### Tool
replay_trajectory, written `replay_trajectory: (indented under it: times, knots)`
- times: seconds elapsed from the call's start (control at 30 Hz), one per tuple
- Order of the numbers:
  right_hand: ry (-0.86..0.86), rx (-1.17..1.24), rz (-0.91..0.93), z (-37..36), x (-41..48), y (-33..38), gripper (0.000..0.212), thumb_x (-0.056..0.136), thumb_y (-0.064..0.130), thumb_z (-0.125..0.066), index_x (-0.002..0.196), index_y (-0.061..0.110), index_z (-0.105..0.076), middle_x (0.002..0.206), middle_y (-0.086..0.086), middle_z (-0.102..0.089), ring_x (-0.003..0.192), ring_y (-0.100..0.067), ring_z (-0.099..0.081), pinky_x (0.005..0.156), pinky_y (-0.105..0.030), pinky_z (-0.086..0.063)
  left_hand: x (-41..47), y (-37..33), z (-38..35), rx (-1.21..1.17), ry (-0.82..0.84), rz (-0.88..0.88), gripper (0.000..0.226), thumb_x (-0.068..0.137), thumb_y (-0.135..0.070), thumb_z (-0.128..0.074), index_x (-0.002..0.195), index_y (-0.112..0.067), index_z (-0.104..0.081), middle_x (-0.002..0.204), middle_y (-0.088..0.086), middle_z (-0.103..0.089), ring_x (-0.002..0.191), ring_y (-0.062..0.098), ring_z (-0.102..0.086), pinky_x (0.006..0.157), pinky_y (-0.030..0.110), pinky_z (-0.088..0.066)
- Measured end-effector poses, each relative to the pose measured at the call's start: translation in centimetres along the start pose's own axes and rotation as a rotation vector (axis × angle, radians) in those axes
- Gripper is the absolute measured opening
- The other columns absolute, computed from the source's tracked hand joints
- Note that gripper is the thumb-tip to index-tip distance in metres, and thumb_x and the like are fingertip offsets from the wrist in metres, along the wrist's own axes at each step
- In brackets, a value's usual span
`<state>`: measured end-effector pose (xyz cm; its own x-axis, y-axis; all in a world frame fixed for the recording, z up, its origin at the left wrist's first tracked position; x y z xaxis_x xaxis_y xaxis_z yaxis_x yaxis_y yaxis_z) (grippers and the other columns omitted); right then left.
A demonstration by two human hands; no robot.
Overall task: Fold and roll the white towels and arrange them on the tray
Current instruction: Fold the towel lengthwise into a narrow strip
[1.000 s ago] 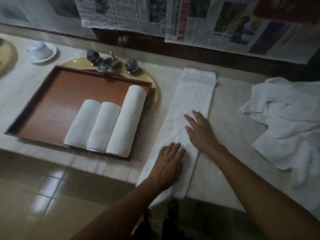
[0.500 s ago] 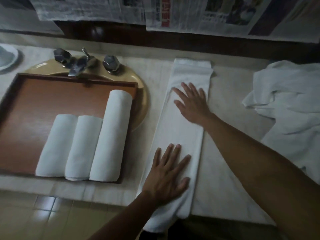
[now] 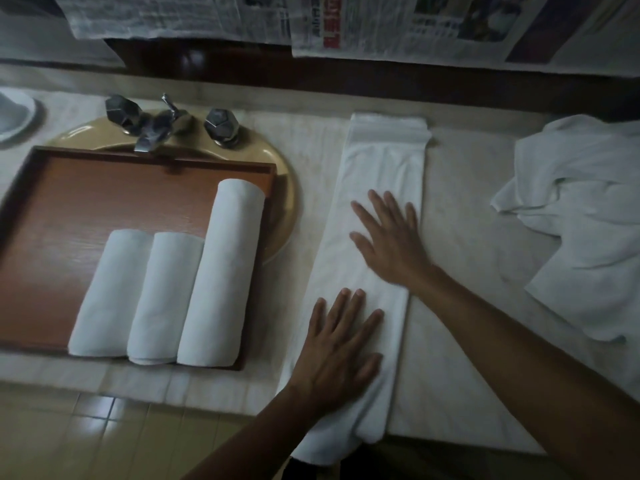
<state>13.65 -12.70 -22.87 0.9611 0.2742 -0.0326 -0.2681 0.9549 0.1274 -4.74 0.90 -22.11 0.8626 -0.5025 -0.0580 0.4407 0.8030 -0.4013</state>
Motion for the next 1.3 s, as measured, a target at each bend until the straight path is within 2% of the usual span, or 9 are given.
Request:
replay_trajectory:
  times: [0.13, 0.3, 0.43, 0.67, 0.8, 0.93, 1.07, 1.17, 1.3]
  knots:
    - [-0.018, -0.006, 0.058, 1.4, 6.9, -3.0, 0.062, 0.103, 0.059, -0.025, 0.158, 0.032, -0.035, 0.169, -0.006, -0.025, 0.156, -0.032, -0.018, 0.121, -0.062, -0.019, -0.1, -0.3, -0.5, 0.037, 0.037, -0.039, 0.068, 0.105, -0.057, -0.04, 0.164, -0.032, -0.019, 0.173, 0.005, -0.003, 0.159, 0.027, 0.004, 0.126, 0.058, -0.01]
    - [-0.156, 0.059, 0.087, 2.8, 6.6, -1.6, 0.056, 0.102, 0.049, -0.043, 0.152, 0.024, -0.048, 0.163, -0.015, -0.035, 0.152, -0.038, -0.028, 0.121, -0.058, -0.023, -0.3, -0.6, -0.7, 0.039, 0.051, -0.039, 0.068, 0.105, -0.059, -0.037, 0.164, -0.033, -0.016, 0.173, 0.004, -0.001, 0.16, 0.025, 0.003, 0.127, 0.057, -0.01]
    - [0.043, 0.066, 0.29, 0.0, -0.7, 3.2, 0.059, 0.102, 0.059, -0.03, 0.157, 0.038, -0.036, 0.169, -0.003, -0.023, 0.157, -0.03, -0.016, 0.121, -0.06, -0.012, -0.4, -0.7, -0.5, 0.036, 0.056, -0.047, 0.069, 0.104, -0.062, -0.038, 0.164, -0.034, -0.016, 0.173, 0.003, -0.001, 0.16, 0.025, 0.003, 0.126, 0.056, -0.01]
    - [0.068, 0.011, -0.001, 1.2, 9.7, -3.7, 0.061, 0.102, 0.065, -0.015, 0.159, 0.046, -0.019, 0.172, 0.004, -0.013, 0.158, -0.026, -0.009, 0.122, -0.062, -0.011, -0.1, -0.6, -0.6, 0.048, 0.053, -0.04, 0.071, 0.103, -0.063, -0.04, 0.164, -0.036, -0.014, 0.173, 0.002, 0.001, 0.16, 0.024, 0.004, 0.127, 0.054, -0.008]
    - [0.145, 0.102, -0.134, 1.7, 11.9, -4.5, 0.058, 0.105, 0.057, -0.021, 0.161, 0.042, -0.016, 0.173, 0.002, -0.001, 0.159, -0.027, 0.002, 0.124, -0.062, -0.003, 0.1, -0.4, -0.7, 0.021, 0.033, -0.035, 0.074, 0.101, -0.062, -0.047, 0.163, -0.035, -0.018, 0.173, 0.001, -0.002, 0.16, 0.022, 0.001, 0.127, 0.054, -0.011]
    - [0.003, 0.229, -0.184, 1.9, 3.6, -1.6, 0.056, 0.104, 0.038, -0.044, 0.158, 0.028, -0.035, 0.17, -0.009, -0.019, 0.157, -0.032, -0.013, 0.123, -0.059, -0.016, 0.1, -0.3, -0.7, 0.044, 0.07, -0.027, 0.073, 0.103, -0.064, -0.039, 0.164, -0.039, -0.008, 0.173, -0.003, 0.007, 0.159, 0.019, 0.01, 0.128, 0.052, -0.003]
    - [-0.287, 0.445, -0.328, 1.9, -12.2, 0.5, 0.05, 0.099, 0.024, -0.044, 0.146, 0.012, -0.054, 0.154, -0.014, -0.048, 0.148, -0.032, -0.038, 0.115, -0.061, -0.033, 0.3, -0.4, -0.8, 0.056, 0.074, -0.028, 0.068, 0.108, -0.056, -0.032, 0.165, -0.033, -0.004, 0.173, -0.002, 0.009, 0.159, 0.019, 0.011, 0.128, 0.054, -0.005]
    - [-0.192, 0.319, -0.375, 0.1, -20.9, 4.0, 0.055, 0.103, 0.033, -0.038, 0.155, 0.017, -0.043, 0.162, -0.008, -0.038, 0.154, -0.026, -0.027, 0.12, -0.061, -0.025, 0.2, -0.2, -1.0, 0.094, 0.05, -0.032, 0.063, 0.109, -0.047, -0.027, 0.165, -0.027, -0.006, 0.173, 0.001, 0.006, 0.159, 0.022, 0.008, 0.127, 0.055, -0.01]
    - [-0.011, 0.03, -0.361, -2.1, -24.8, 4.5, 0.062, 0.105, 0.047, -0.027, 0.161, 0.023, -0.03, 0.168, -0.009, -0.025, 0.156, -0.032, -0.019, 0.122, -0.064, -0.014, 0.1, -0.2, -0.9, 0.057, 0.032, -0.063, 0.059, 0.11, -0.044, -0.021, 0.165, -0.026, -0.013, 0.173, 0.003, -0.001, 0.159, 0.023, 0.005, 0.127, 0.055, -0.01]
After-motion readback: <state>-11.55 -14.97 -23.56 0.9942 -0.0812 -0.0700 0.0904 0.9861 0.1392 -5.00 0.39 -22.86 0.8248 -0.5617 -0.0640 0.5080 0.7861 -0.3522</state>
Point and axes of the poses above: each hand's wrist, its own x-axis towards the middle knuckle, its own z-axis out of the back of the hand, y = z × x, the point moved 6 cm from there along x, towards the middle knuckle
